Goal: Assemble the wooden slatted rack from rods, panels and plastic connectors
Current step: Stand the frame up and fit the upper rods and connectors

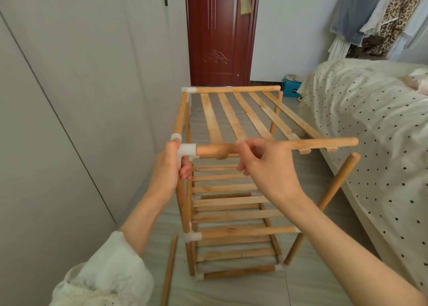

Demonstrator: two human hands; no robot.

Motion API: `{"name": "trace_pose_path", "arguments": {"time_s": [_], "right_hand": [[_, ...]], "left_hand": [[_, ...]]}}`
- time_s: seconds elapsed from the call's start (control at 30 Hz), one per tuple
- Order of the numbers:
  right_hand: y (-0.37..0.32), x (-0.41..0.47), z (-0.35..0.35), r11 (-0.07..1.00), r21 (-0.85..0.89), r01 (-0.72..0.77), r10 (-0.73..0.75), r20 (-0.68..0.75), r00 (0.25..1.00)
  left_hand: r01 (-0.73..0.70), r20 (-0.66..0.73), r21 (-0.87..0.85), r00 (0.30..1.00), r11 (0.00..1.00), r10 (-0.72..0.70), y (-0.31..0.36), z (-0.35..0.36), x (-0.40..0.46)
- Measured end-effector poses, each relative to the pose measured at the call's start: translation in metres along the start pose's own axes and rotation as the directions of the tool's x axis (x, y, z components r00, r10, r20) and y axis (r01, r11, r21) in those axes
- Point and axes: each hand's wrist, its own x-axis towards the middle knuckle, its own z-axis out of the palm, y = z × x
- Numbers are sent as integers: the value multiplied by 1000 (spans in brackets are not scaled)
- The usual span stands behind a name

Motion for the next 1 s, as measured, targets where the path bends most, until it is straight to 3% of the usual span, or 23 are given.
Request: {"name": "trace_pose_path", "arguments": {"time_s": [0.07,0.1,0.17,0.23,0.3,0.37,0.43,0.5,0.57,0.77,1.0], "right_hand": [[1,10,0,871,-367,327,-362,-28,932],[1,16,1,760,-511,402,-426,76,902],[-4,29,2,598,-668,443,-281,342,896],[-6,39,2,520,-697,493,-164,485,859],[-4,46,2,546,-624,560,-228,532,815],[4,47,4,612,-533,585,-313,516,798],[11,47,5,666,-472,577,-385,446,808],[14,47,7,675,-462,576,-449,362,817],[17,48,10,664,-457,592,-496,324,806],[19,41,24,625,-465,627,-594,237,769],[21,43,32,599,-455,659,-632,238,738]], "left_hand": [[-4,-7,8,1000,1000,4,0,-1,0],[-13,-21,21,1000,1000,14,-1,-1,0],[-70,-97,88,992,994,78,0,1,-2],[-202,-196,201,950,959,241,0,1,-2],[-393,-168,374,862,840,479,0,-4,0],[-556,-20,480,766,678,642,-1,-9,7],[-631,41,492,705,599,708,-5,-10,12],[-669,26,449,673,593,739,-7,-7,13],[-669,-6,413,676,618,737,-10,-3,12],[-584,-131,225,775,780,619,-13,7,9],[-535,-156,92,825,840,543,-11,12,7]]}}
